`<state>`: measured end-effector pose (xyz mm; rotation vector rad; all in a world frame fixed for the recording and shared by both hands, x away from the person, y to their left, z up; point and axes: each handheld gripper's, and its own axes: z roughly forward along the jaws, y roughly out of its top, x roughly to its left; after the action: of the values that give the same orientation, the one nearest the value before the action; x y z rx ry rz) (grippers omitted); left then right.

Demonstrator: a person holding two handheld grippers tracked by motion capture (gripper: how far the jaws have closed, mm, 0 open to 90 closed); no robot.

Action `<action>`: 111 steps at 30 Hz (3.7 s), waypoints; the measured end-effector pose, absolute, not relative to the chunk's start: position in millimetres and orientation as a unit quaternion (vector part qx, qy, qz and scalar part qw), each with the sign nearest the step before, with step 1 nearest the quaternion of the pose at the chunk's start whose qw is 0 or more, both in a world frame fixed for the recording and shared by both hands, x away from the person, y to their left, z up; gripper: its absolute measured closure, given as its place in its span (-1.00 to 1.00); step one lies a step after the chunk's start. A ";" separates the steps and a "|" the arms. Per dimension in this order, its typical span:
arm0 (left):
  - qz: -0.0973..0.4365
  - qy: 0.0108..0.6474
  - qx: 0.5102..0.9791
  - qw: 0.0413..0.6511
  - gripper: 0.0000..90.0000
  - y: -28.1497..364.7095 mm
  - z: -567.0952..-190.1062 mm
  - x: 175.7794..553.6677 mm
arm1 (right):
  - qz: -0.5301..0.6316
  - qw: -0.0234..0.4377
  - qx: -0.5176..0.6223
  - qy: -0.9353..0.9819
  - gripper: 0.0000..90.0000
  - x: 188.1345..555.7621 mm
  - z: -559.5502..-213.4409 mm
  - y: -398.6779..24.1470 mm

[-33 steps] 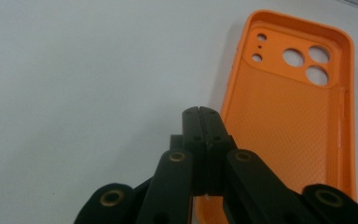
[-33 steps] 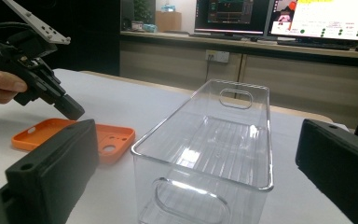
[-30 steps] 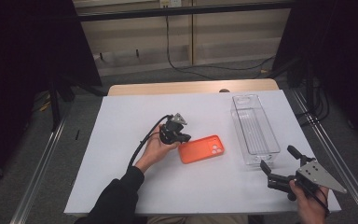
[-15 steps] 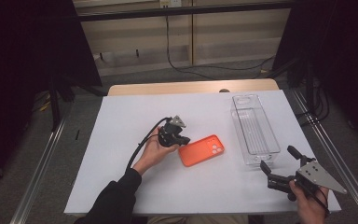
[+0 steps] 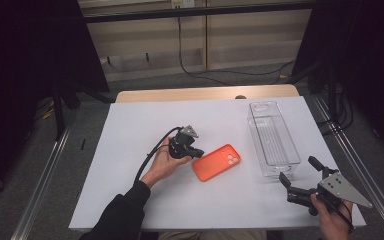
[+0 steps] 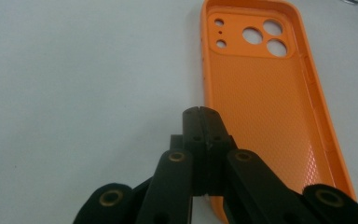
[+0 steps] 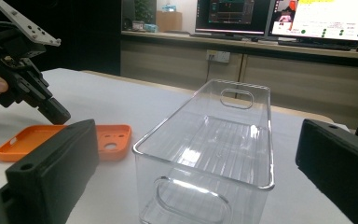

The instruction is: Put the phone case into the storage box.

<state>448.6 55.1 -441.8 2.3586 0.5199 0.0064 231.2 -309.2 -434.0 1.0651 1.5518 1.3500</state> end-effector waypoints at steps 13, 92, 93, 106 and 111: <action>0.003 0.208 0.913 0.351 1.00 54.2 -440.8 444.5 | 0.535 0.401 0.422 0.612 -1.00 230.8 -433.7 -309.2; 0.002 0.196 0.925 0.325 -0.89 -8.8 -449.0 422.3 | 0.537 0.398 0.420 0.614 -1.00 230.8 -433.7 -308.6; 0.005 0.195 0.927 0.321 -0.89 -9.3 -448.5 422.4 | 0.537 0.398 0.420 0.614 -1.00 230.9 -433.7 -308.5; 0.029 0.183 0.935 0.303 -0.97 -16.2 -451.4 419.5 | 0.535 0.398 0.419 0.616 -1.00 230.9 -433.8 -308.4; 0.039 0.179 0.938 0.295 -1.00 -18.3 -452.1 416.9 | 0.535 0.400 0.419 0.615 -1.00 230.7 -433.7 -308.3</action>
<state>416.9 -18.3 -452.1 2.4957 0.4758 0.1040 230.7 -308.3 -433.7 1.0611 1.5551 1.3530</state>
